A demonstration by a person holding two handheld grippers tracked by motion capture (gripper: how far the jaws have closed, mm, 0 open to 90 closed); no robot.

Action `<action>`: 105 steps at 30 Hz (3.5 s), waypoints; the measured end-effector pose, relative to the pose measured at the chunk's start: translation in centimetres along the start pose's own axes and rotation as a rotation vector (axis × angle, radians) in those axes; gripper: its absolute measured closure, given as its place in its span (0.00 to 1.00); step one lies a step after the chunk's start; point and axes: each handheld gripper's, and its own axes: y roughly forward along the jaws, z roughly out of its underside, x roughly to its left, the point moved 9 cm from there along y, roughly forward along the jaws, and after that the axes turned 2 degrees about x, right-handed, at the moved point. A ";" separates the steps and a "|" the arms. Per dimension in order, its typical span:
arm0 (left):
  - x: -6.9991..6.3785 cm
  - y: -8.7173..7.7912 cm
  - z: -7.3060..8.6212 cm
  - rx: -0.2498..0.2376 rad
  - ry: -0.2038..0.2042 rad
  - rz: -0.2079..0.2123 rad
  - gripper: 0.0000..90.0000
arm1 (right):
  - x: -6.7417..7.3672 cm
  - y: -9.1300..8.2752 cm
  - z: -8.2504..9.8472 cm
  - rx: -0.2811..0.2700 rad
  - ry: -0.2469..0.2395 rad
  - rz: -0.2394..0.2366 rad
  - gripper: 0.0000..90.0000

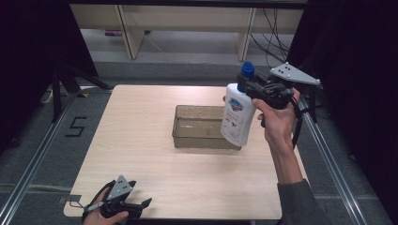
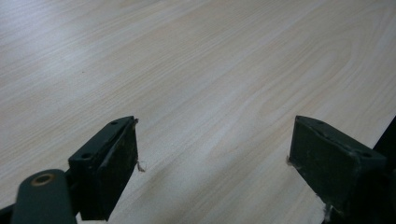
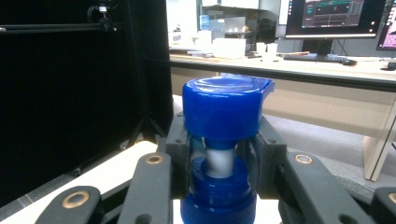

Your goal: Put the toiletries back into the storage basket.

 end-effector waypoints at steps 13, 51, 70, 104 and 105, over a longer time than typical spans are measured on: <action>-0.1 0.0 0.0 0.000 0.000 0.002 0.17 | -1.5 2.4 0.3 0.006 -0.003 0.034 0.73; -0.3 0.1 0.0 -0.002 0.007 0.007 0.17 | -4.7 6.8 4.7 0.059 0.041 0.076 0.73; -0.2 0.0 0.1 0.007 0.016 0.004 0.17 | -5.0 7.0 7.3 0.072 0.060 0.066 0.73; 0.0 0.0 0.1 0.012 0.025 -0.008 0.17 | -3.5 4.8 9.7 0.040 0.076 0.032 0.66; 0.0 0.0 0.1 0.007 0.023 -0.008 0.17 | -3.6 4.8 9.7 0.040 0.068 0.042 0.66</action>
